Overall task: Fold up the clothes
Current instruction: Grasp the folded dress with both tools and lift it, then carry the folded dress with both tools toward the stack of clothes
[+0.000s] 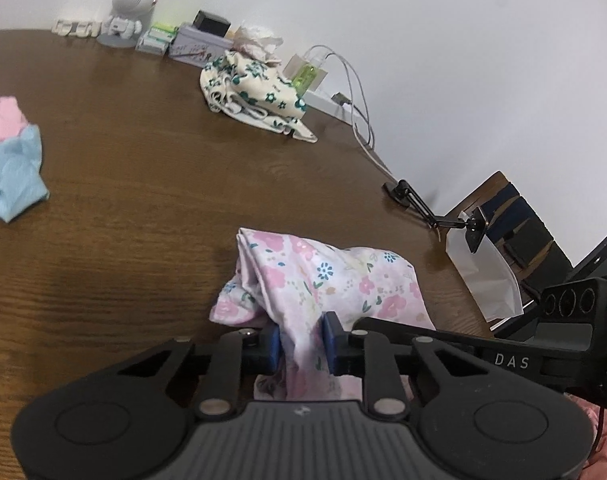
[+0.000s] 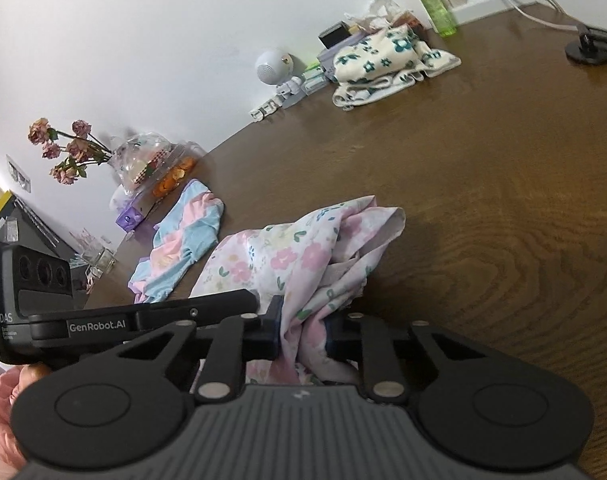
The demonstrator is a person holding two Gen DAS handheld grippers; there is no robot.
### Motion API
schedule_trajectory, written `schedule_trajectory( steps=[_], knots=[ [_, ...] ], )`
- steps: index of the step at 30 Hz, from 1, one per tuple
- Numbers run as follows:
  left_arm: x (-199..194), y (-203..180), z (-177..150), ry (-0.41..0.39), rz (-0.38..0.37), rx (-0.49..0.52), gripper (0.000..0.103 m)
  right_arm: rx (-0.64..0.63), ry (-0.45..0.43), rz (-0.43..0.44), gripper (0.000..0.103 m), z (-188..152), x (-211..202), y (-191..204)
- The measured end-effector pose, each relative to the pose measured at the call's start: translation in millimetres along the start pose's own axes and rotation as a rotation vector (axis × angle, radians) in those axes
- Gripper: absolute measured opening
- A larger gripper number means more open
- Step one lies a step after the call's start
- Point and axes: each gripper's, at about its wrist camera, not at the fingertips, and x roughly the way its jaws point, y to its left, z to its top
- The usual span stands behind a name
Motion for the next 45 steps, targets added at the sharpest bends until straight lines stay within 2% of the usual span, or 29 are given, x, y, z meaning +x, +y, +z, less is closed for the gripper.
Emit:
schedule_trajectory(
  steps=[7,12,18,22,28,34,38,45],
  knots=[
    [-20.4,-12.5,16.7,-0.07,-0.019,0.028,0.017,-0.05,-0.046,0.011,0.017,19.0,-12.1,17.9],
    [-38.0,-31.1,41.5,-0.138,-0.018,0.078,0.017,-0.097,-0.097,0.029,0.017,43.2,-26.3,33.8],
    [-49.4,-53.9,102.0,-0.213,-0.02,0.129,0.017,-0.131,-0.167,0.051,0.017,99.6,-37.5,47.9],
    [-43.0,-71.5,149.7,-0.252,0.024,0.169,0.017,-0.146,-0.182,0.048,0.017,153.1,-30.6,47.2],
    [-9.6,-70.8,212.0,-0.283,0.067,0.162,0.017,-0.184,-0.222,-0.004,0.017,221.9,-5.7,42.3],
    [61.4,-48.2,260.4,-0.25,0.124,0.126,0.017,-0.104,-0.164,-0.001,0.017,277.8,48.3,-5.0],
    [118.6,-22.4,279.4,-0.204,0.134,0.082,0.017,-0.066,-0.126,-0.01,0.017,290.5,88.9,-40.4],
    [178.9,24.1,284.1,-0.146,0.124,0.016,0.017,0.001,-0.053,-0.017,0.017,301.0,155.5,-100.6]
  ],
)
